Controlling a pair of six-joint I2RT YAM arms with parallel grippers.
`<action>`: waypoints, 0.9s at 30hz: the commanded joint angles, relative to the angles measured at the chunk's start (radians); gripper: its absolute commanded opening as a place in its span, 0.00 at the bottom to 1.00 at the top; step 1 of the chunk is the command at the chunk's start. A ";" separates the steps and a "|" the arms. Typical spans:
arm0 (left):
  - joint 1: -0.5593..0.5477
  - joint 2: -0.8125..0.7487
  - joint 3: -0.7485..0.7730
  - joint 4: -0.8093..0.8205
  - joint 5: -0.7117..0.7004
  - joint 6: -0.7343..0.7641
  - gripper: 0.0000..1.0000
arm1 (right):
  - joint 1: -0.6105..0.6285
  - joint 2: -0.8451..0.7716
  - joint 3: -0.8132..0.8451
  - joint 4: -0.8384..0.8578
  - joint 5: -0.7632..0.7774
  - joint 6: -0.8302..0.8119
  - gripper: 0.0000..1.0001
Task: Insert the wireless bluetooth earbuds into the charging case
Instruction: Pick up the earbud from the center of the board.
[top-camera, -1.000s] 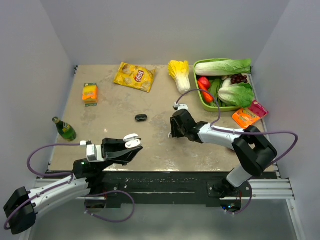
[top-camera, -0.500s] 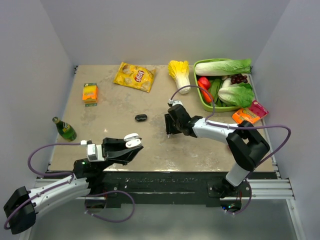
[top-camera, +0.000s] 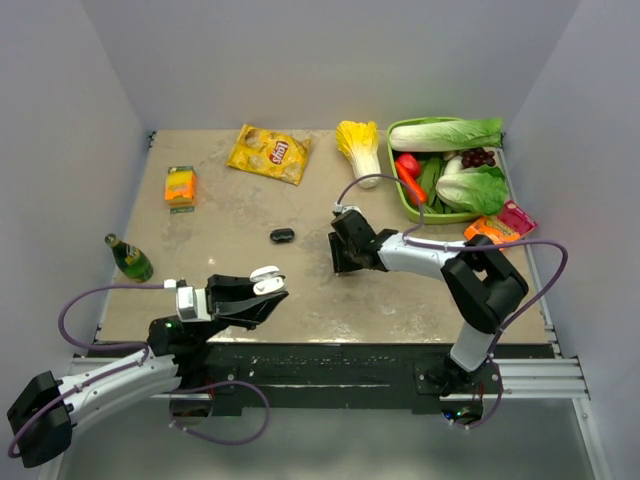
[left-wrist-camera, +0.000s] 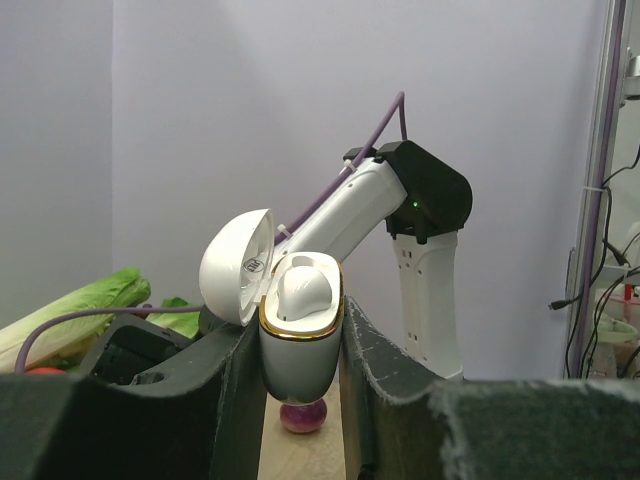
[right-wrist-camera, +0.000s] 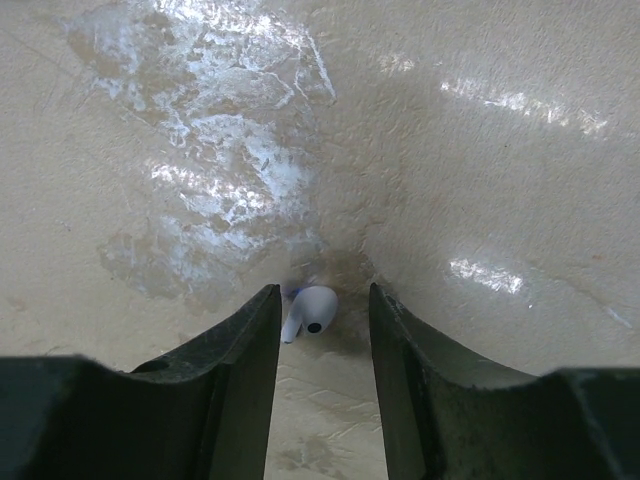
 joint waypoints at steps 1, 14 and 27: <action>-0.006 0.001 -0.216 0.289 -0.016 -0.011 0.00 | 0.011 0.024 0.022 -0.017 -0.004 0.007 0.42; -0.006 -0.006 -0.233 0.303 -0.016 -0.022 0.00 | 0.063 0.050 0.014 -0.064 0.055 0.010 0.32; -0.006 -0.031 -0.240 0.283 -0.019 -0.034 0.00 | 0.063 0.120 0.066 -0.164 0.097 -0.056 0.34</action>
